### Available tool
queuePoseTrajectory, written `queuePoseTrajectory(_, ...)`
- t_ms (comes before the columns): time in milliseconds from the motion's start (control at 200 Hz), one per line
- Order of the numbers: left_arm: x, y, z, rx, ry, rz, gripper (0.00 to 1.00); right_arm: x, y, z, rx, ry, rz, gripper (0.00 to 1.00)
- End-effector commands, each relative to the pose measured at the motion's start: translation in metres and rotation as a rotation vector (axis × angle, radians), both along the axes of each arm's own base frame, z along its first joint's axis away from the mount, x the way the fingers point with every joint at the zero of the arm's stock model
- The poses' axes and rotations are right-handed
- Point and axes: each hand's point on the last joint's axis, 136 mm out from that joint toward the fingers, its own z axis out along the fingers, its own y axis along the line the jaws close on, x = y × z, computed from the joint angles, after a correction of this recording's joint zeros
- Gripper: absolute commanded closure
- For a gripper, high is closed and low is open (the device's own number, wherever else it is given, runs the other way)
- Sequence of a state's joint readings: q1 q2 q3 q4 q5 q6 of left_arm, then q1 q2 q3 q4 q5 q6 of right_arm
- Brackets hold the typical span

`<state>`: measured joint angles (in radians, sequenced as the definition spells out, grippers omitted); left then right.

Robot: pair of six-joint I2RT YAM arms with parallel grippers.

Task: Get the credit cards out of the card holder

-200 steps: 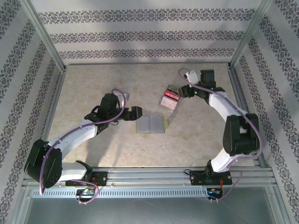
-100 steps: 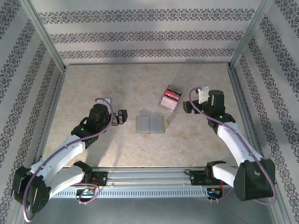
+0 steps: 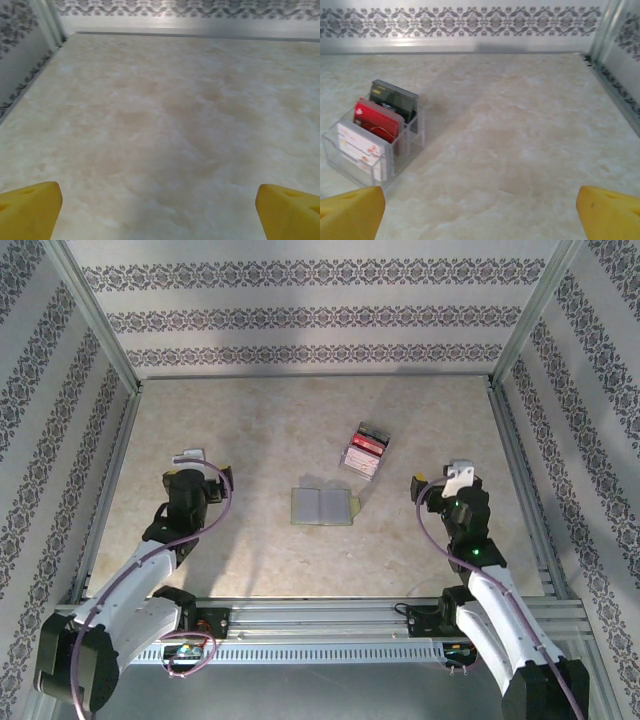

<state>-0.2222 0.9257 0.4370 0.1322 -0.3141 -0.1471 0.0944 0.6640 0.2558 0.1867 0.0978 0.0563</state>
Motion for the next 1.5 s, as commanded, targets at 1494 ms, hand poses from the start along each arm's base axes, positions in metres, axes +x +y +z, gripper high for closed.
queuePoseTrajectory(1494, 0.074, 0.016, -0.073, -0.081, -0.099, -0.213, 0.01, 0.065, -0.019, -0.024, 0.002, -0.100, -0.034, 0.02)
